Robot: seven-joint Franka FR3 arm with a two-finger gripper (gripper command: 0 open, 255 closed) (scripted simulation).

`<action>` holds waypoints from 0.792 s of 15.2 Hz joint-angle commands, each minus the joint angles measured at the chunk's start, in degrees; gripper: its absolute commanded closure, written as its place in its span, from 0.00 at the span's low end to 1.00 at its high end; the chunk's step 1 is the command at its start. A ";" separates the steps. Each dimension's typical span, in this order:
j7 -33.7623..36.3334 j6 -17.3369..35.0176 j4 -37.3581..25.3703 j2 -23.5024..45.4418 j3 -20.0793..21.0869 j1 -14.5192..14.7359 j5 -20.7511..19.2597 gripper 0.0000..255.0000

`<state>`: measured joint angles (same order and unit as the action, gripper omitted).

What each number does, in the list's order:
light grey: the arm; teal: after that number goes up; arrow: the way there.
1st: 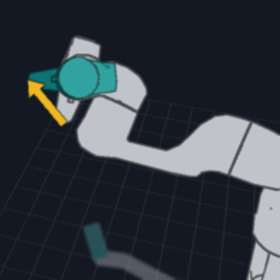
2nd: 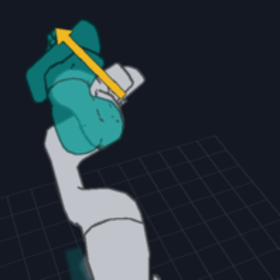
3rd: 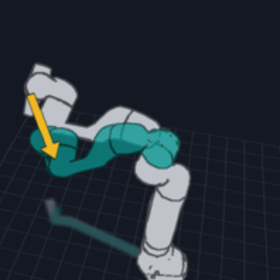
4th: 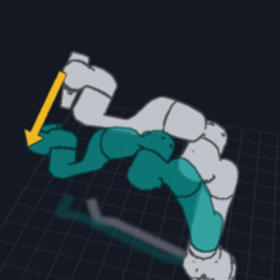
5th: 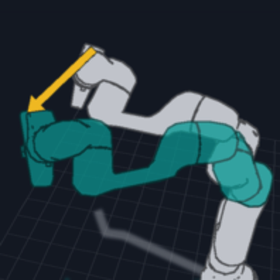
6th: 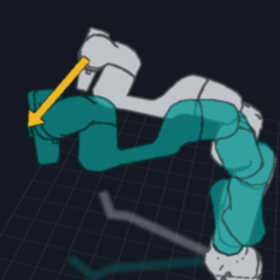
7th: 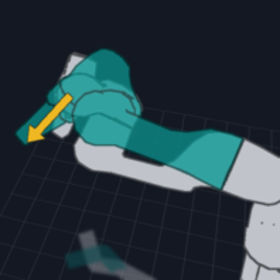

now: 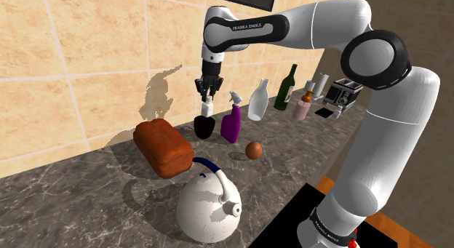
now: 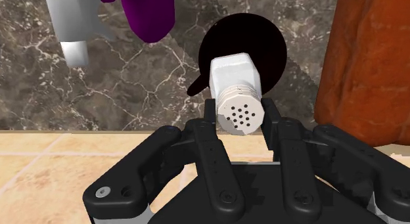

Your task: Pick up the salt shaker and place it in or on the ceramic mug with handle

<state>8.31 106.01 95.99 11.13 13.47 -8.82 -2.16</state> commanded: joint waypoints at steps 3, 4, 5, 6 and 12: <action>0.06 2.58 2.29 0.26 -0.03 -0.01 -0.09 1.00; 0.06 2.57 2.29 0.27 -0.03 -0.01 -0.09 1.00; 0.06 2.57 2.28 0.27 -0.03 -0.01 -0.09 1.00; 0.06 2.57 2.28 0.27 -0.03 -0.01 -0.09 1.00; 0.06 2.57 2.28 0.27 -0.03 -0.01 -0.09 0.00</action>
<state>8.37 108.59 98.27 11.40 13.44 -8.83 -2.25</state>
